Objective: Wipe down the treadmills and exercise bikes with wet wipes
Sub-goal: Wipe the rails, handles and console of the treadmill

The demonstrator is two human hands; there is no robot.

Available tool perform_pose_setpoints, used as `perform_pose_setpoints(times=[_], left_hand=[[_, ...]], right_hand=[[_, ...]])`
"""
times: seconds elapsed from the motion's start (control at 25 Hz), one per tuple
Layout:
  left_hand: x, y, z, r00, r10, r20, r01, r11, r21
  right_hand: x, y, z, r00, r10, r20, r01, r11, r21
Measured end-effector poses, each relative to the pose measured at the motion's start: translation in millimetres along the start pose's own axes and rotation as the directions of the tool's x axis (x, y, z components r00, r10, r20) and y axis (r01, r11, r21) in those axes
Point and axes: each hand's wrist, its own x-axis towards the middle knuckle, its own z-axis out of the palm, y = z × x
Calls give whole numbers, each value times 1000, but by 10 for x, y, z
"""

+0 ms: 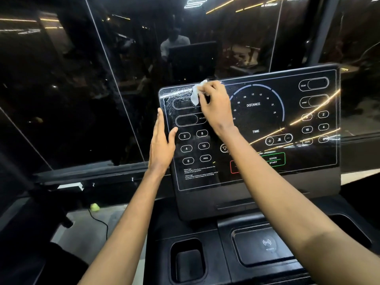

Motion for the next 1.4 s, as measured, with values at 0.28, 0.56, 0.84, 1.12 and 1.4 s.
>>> perform_pose_setpoints(times=[0.28,0.56,0.84,1.12,1.4], left_hand=[[-4,9,-28,1000,22,-2,-22,999,-27],[6,-17,-38,1000,24,6,-24,999,-41],[-17,24,-4,1000,-1,-17,0,999,-44],[-17,36,-1,999,24,-22,-24,1000,-3],[127,24,-71,995,78,58,-84,991,104]], right_hand=[[-13,-364,292,958,-199,205,201,980,13],[-302,18,8,990,-127,55,134,979,-151],[-540,195,-132,974,-196,110,212,966,-149],[-85,-188,33,949,-238,208,261,961,-93],[-519,70,-33,998,-21,-56,11,986,-164]])
